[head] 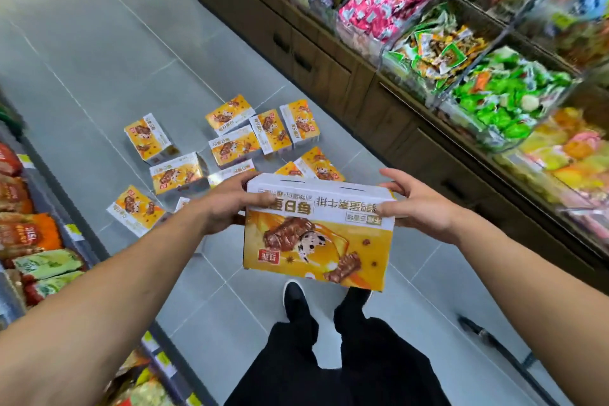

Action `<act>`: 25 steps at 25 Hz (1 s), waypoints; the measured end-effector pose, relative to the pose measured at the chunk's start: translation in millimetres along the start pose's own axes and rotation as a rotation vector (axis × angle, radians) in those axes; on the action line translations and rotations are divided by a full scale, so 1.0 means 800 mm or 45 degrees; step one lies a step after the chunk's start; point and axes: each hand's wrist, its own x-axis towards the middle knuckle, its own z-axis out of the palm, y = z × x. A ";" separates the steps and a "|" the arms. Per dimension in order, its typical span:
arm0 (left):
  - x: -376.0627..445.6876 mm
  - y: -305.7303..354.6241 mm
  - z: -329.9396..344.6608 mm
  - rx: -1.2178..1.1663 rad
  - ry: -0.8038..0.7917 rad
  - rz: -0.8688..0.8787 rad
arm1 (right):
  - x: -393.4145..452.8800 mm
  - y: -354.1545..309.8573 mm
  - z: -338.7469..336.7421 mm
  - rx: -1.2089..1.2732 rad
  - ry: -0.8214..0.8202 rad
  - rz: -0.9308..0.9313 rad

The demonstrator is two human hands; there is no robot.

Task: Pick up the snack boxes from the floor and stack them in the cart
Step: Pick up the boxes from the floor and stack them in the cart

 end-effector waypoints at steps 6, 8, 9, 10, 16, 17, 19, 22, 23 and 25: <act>0.029 -0.005 0.082 -0.165 0.084 -0.092 | -0.069 0.082 -0.050 0.582 0.297 0.111; 0.036 -0.006 0.143 -0.244 0.064 -0.148 | -0.096 0.117 -0.061 0.772 0.404 0.106; 0.036 -0.007 0.179 -0.278 0.044 -0.170 | -0.107 0.131 -0.063 0.847 0.443 0.087; 0.033 -0.010 0.216 -0.320 0.017 -0.184 | -0.115 0.142 -0.063 0.894 0.467 0.057; 0.016 -0.054 0.412 -0.066 -0.235 -0.347 | -0.212 0.212 -0.129 1.016 0.915 -0.085; 0.014 -0.059 0.438 0.121 -0.273 -0.357 | -0.238 0.228 -0.151 0.983 0.961 -0.084; 0.010 -0.064 0.491 0.462 -0.241 -0.261 | -0.291 0.265 -0.195 0.830 1.006 -0.084; 0.007 -0.037 0.591 0.786 -0.173 0.197 | -0.367 0.302 -0.257 0.513 0.968 -0.028; 0.007 -0.022 0.633 0.895 -0.225 0.363 | -0.394 0.309 -0.277 0.389 0.956 -0.003; 0.003 0.008 0.718 1.172 -0.431 0.629 | -0.439 0.320 -0.316 0.124 0.937 0.061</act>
